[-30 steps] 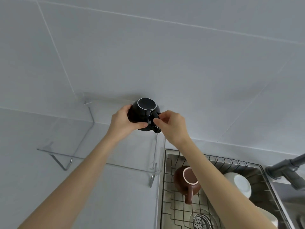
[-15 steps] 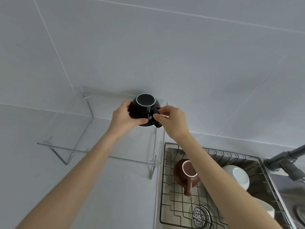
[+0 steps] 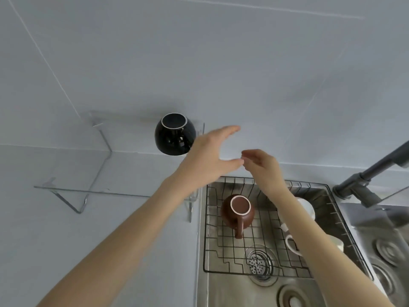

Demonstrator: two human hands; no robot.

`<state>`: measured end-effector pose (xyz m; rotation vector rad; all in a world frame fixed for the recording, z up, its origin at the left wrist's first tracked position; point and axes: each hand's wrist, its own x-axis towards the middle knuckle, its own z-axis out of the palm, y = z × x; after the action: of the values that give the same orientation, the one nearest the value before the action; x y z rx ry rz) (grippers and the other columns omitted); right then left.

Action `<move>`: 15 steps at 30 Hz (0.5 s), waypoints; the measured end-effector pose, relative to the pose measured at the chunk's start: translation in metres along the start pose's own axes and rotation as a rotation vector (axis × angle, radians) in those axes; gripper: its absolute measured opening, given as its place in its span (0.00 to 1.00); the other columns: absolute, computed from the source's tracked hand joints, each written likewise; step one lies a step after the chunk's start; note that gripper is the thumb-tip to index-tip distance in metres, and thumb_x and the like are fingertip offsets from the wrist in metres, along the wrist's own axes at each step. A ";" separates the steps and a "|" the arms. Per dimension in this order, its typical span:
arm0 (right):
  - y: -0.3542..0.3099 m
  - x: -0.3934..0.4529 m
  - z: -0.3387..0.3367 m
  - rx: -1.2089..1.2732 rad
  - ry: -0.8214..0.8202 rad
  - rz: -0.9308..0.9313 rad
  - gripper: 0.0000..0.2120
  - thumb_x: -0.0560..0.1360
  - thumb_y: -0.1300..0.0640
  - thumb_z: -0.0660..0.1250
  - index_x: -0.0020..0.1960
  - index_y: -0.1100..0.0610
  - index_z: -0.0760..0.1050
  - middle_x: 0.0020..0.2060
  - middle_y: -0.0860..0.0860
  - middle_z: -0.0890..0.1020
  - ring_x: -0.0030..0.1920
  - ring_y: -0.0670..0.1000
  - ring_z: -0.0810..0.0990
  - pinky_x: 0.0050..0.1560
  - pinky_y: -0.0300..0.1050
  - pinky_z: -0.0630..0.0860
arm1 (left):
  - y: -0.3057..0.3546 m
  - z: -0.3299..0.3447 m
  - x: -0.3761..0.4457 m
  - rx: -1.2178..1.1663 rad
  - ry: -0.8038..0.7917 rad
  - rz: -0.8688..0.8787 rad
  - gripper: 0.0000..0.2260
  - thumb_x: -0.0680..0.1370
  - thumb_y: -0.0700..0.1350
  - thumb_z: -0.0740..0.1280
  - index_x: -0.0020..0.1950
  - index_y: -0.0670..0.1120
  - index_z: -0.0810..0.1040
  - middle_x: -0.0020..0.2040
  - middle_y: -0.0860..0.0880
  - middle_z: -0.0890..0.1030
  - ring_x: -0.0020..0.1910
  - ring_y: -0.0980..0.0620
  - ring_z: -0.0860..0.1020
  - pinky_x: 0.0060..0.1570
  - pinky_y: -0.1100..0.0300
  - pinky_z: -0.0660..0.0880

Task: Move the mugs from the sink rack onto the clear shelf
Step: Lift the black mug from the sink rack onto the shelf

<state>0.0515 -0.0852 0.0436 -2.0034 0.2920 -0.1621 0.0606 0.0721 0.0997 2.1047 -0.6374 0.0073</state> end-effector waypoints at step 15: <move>0.139 -0.064 0.026 -0.080 0.089 0.515 0.11 0.70 0.54 0.69 0.42 0.62 0.79 0.34 0.50 0.79 0.34 0.46 0.75 0.31 0.33 0.65 | -0.104 0.148 -0.011 0.241 -0.546 -0.350 0.37 0.65 0.38 0.73 0.70 0.42 0.59 0.70 0.41 0.66 0.69 0.43 0.65 0.68 0.52 0.63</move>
<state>-0.0223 -0.1029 -0.0919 -1.9353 0.8687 0.0898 0.0636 0.0090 -0.0706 2.4432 -0.5909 -0.7401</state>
